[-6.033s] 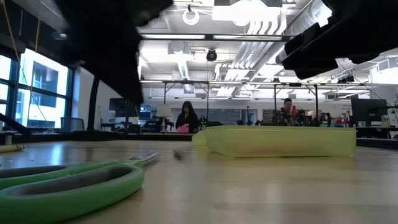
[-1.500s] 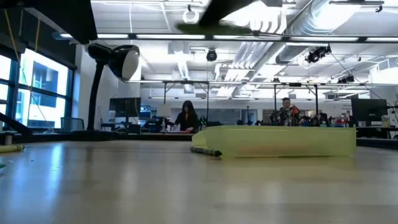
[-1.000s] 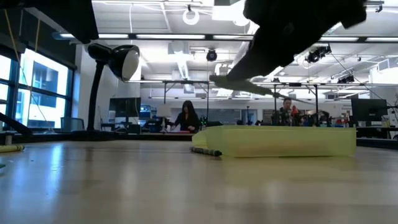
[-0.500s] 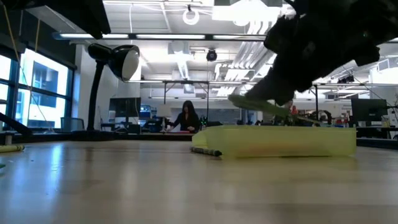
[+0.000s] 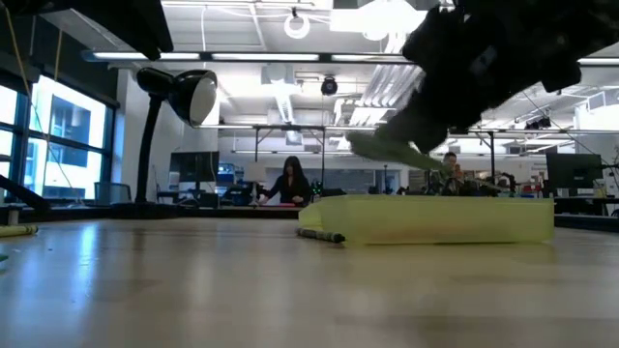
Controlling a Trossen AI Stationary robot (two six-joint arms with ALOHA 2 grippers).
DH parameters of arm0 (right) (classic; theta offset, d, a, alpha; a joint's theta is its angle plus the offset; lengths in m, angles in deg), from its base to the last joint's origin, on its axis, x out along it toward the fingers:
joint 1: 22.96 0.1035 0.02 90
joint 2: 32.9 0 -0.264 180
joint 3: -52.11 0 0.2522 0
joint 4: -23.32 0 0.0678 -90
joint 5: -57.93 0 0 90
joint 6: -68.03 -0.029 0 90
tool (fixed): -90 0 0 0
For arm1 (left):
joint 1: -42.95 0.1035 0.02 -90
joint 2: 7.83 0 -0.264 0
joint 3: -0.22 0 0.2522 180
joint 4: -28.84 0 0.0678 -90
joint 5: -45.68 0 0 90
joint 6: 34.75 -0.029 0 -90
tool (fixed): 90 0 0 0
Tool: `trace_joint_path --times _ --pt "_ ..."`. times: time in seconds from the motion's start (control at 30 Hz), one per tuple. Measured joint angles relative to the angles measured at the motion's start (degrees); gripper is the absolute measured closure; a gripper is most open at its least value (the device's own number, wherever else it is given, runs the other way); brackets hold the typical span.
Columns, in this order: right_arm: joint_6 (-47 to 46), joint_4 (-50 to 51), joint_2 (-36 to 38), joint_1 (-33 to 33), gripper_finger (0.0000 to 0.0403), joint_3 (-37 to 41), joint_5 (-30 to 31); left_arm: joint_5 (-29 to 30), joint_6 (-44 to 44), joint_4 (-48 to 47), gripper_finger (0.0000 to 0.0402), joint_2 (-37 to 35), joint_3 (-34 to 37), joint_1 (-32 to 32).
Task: Pick & place school supplies into a supply box
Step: Put the green scissors into the yellow supply box, then put the green crayon into the yellow supply box
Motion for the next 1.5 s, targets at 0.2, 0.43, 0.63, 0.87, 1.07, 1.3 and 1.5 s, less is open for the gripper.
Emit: trace_joint_path --times 0.2,0.43,0.63,0.87,1.07,1.3,1.5 --pt "-3.1 3.7 -0.1 1.0 0.0402 0.0 7.9 0.0 -0.2 0.3 0.0300 0.0 0.0 0.0" --pt "-6.4 0.3 -0.1 0.9 0.0402 0.0 8.8 0.1 -0.3 0.3 0.0300 0.0 0.0 0.0" --pt "-7.3 -2.7 -3.5 0.9 0.0402 0.0 10.8 0.8 -0.4 0.4 0.0300 0.0 0.0 0.0" --pt "-10.2 -4.6 -7.6 1.3 0.0402 -0.1 12.0 0.9 -0.4 0.4 0.0300 0.0 0.0 0.0" --pt "-9.5 -2.6 -7.9 1.2 0.0401 -0.1 14.4 0.9 -0.4 0.3 0.0300 0.0 0.0 0.0" --pt "-11.4 -0.9 -7.9 1.2 0.0386 -0.1 12.4 1.0 -0.4 0.3 0.0300 0.0 0.0 0.0" --pt "-11.8 0.9 -7.9 1.2 0.0339 -0.1 11.1 1.0 -0.4 0.3 0.0300 0.0 0.0 0.0"
